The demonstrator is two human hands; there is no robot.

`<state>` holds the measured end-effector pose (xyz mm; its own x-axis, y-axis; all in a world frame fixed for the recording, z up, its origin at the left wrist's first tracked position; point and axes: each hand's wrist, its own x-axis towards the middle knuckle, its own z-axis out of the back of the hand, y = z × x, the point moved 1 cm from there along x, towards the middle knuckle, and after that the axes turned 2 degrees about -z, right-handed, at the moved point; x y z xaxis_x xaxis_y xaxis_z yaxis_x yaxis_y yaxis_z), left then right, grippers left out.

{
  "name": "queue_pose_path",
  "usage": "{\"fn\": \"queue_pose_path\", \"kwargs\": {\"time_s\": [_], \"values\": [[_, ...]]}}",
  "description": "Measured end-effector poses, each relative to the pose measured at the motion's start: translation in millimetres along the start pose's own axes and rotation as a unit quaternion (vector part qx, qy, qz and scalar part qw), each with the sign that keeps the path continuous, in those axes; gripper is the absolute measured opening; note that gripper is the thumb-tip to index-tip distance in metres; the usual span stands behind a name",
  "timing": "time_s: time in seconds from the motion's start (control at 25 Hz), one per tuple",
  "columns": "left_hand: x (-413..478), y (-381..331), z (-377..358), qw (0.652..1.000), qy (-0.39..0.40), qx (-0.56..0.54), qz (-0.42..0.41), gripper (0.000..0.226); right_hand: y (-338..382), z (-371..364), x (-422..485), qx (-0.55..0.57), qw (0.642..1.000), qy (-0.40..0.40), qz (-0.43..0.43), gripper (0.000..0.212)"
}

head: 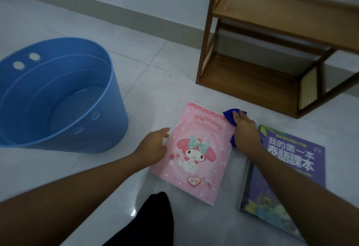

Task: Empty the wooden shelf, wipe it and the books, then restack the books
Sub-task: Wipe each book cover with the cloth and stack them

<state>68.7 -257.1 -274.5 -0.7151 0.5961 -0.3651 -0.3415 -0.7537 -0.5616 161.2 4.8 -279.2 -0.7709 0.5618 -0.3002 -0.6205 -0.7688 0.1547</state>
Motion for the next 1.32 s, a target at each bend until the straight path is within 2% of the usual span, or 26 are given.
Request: {"fn": "queue_pose_path", "kwargs": {"time_s": [0.08,0.16,0.24,0.4,0.48,0.56,0.68,0.76,0.84,0.92,1.04,1.08,1.16,1.24,1.32], "values": [[6.4,-11.9,-5.8,0.997,-0.050,-0.017,0.064,0.061,-3.4,7.2,-13.6,0.034,0.999,-0.016,-0.016,0.079],[8.5,-24.7,-15.9,0.994,-0.016,0.039,0.099,0.076,-5.2,9.8,-26.6,0.071,0.997,-0.030,0.003,0.068],[6.3,-32.7,-28.4,0.989,0.006,0.106,0.106,0.082,-7.3,11.0,-37.8,0.121,0.992,-0.029,0.004,0.057],[6.7,-41.0,-35.8,0.977,-0.032,0.181,0.111,0.083,-11.6,16.5,-46.1,0.176,0.984,-0.028,-0.003,0.050],[8.6,-43.6,-34.2,0.977,-0.047,0.168,0.119,0.086,-13.7,17.1,-47.1,0.213,0.976,-0.028,0.017,0.049],[9.4,-42.4,-32.9,0.985,-0.041,0.118,0.116,0.085,-15.7,19.4,-48.4,0.288,0.957,-0.034,-0.018,0.046],[3.1,-43.4,-21.4,0.999,0.007,0.019,0.047,0.064,-14.4,25.7,-53.9,0.380,0.921,-0.016,-0.082,0.046],[-2.5,-51.4,-1.9,0.999,0.014,-0.032,0.006,0.048,-11.4,32.6,-62.2,0.471,0.875,0.019,-0.113,0.046],[-6.6,-64.5,22.3,0.997,0.013,-0.068,-0.030,0.039,-5.5,41.0,-71.4,0.584,0.792,0.065,-0.166,0.043],[-9.8,-84.3,48.7,0.995,0.009,-0.039,-0.091,0.034,3.4,55.1,-78.7,0.670,0.710,0.088,-0.200,0.034],[-20.9,-122.2,84.1,0.986,-0.017,0.009,-0.168,0.023,15.2,94.0,-91.3,0.792,0.567,0.097,-0.203,0.018],[-28.2,-137.1,94.9,0.980,-0.035,0.018,-0.195,0.019,18.2,111.2,-97.1,0.819,0.534,0.096,-0.188,0.017],[-43.5,-167.4,112.4,0.967,-0.068,0.047,-0.242,0.012,22.2,147.2,-105.4,0.848,0.498,0.083,-0.160,0.017],[-60.7,-198.6,127.6,0.951,-0.102,0.095,-0.275,0.008,21.7,188.3,-112.8,0.857,0.494,0.066,-0.130,0.031],[-79.5,-229.7,141.2,0.917,-0.150,0.164,-0.332,0.012,21.1,236.6,-125.6,0.850,0.516,0.055,-0.095,0.051]]}}
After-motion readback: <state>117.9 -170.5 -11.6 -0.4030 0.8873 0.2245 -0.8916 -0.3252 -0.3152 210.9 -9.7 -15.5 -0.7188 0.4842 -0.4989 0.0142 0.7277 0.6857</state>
